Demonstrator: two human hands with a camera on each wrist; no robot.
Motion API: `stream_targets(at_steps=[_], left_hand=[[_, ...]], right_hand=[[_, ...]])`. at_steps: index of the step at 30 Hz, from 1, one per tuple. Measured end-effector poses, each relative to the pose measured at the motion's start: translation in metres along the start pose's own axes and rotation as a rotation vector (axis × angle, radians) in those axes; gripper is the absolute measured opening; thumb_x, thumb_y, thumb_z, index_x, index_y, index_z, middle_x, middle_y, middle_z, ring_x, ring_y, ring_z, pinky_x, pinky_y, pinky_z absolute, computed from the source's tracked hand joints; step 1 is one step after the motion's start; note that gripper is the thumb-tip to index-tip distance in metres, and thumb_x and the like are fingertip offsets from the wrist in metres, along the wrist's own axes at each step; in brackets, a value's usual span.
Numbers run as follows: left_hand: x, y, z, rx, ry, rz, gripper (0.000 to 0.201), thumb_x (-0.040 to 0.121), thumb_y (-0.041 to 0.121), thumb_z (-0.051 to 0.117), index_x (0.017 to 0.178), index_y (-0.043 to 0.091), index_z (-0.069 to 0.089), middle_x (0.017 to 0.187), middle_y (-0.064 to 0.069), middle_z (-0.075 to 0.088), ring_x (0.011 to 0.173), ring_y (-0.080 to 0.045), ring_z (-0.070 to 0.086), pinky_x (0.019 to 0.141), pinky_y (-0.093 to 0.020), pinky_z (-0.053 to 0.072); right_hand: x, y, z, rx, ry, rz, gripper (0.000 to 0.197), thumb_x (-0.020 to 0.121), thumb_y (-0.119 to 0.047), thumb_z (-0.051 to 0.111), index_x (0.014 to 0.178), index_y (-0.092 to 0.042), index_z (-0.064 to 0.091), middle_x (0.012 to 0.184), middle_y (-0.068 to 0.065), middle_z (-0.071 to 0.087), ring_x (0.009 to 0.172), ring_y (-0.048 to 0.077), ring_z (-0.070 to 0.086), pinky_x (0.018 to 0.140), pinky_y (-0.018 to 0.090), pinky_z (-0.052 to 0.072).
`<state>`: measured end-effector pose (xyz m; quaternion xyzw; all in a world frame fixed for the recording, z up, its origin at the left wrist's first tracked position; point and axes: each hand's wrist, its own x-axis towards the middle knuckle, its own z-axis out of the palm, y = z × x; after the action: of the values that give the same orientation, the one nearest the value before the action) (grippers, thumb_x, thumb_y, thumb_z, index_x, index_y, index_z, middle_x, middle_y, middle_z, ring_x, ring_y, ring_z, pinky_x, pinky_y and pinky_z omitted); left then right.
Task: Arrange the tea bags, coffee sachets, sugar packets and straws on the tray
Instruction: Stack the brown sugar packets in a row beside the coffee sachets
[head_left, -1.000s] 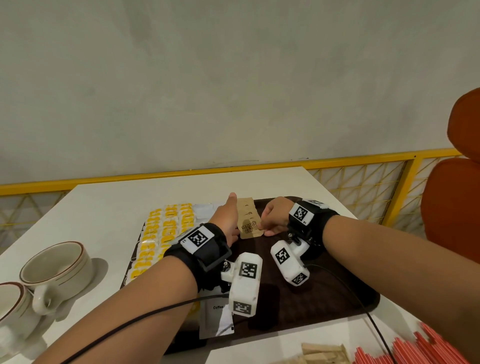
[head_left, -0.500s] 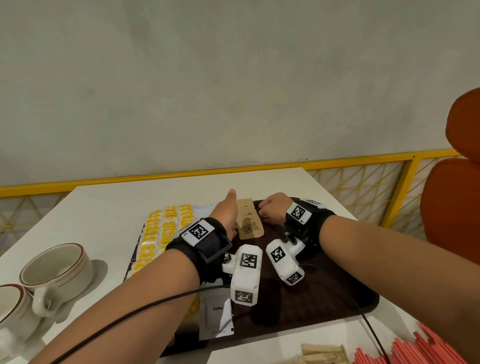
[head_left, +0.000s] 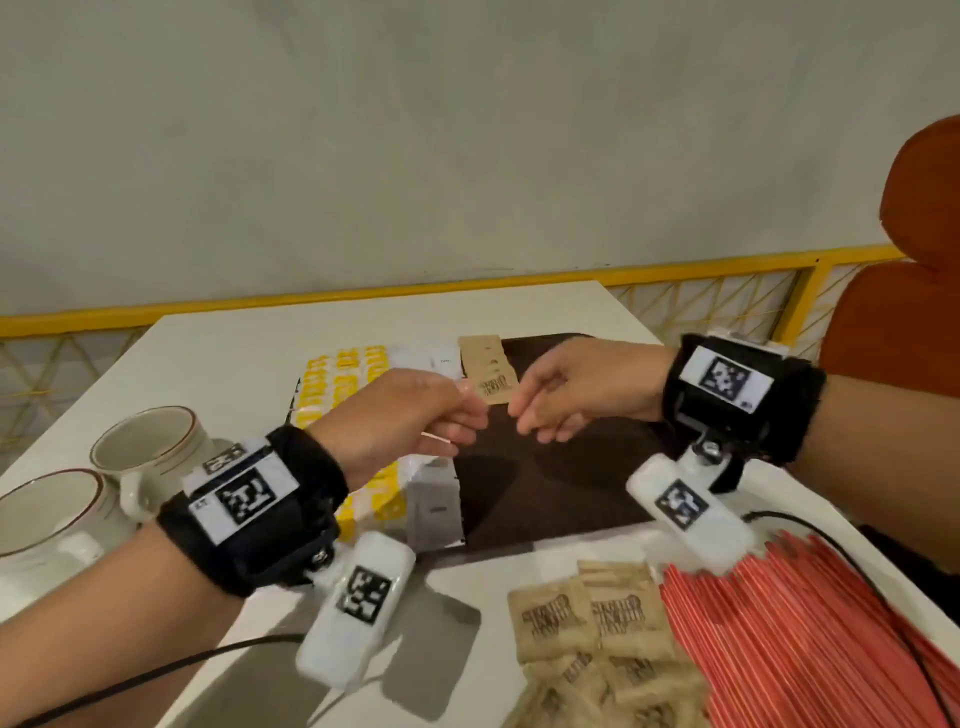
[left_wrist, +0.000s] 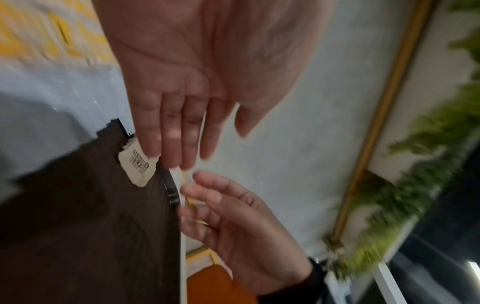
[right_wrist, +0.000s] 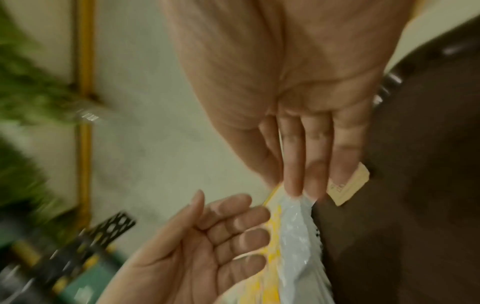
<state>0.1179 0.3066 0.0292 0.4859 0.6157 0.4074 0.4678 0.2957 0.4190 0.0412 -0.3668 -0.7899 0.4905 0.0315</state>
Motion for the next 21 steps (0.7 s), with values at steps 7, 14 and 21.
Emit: stream_targets(at_steps=[7, 14, 21], left_hand=[[-0.074, -0.043, 0.035, 0.751, -0.337, 0.125, 0.027, 0.085, 0.033, 0.068, 0.111, 0.024, 0.069, 0.107, 0.012, 0.069, 0.088, 0.001, 0.063, 0.083, -0.019, 0.049], [-0.058, -0.046, 0.086, 1.119, -0.305, 0.183, 0.048, 0.087, 0.039, 0.064, 0.126, 0.015, 0.053, 0.121, -0.003, 0.056, 0.106, -0.022, 0.056, 0.086, -0.028, 0.044], [-0.054, -0.051, 0.089, 1.025, -0.21, 0.038, 0.023, 0.086, 0.027, 0.066, 0.094, 0.018, 0.047, 0.094, -0.001, 0.053, 0.085, -0.017, 0.05, 0.069, -0.027, 0.038]], right_hand=[[-0.101, 0.023, 0.053, -0.885, -0.3, 0.11, 0.065, 0.076, -0.043, 0.077, 0.131, -0.025, 0.049, 0.122, -0.007, 0.055, 0.107, 0.01, 0.055, 0.09, 0.022, 0.045], [-0.09, 0.043, 0.076, -0.874, -0.121, 0.075, 0.079, 0.07, -0.034, 0.083, 0.134, -0.017, 0.041, 0.121, 0.003, 0.055, 0.108, 0.018, 0.055, 0.091, 0.033, 0.047], [-0.081, 0.04, 0.078, -0.842, -0.113, 0.114, 0.073, 0.068, -0.026, 0.085, 0.129, -0.016, 0.046, 0.117, 0.0, 0.058, 0.104, 0.017, 0.057, 0.089, 0.032, 0.049]])
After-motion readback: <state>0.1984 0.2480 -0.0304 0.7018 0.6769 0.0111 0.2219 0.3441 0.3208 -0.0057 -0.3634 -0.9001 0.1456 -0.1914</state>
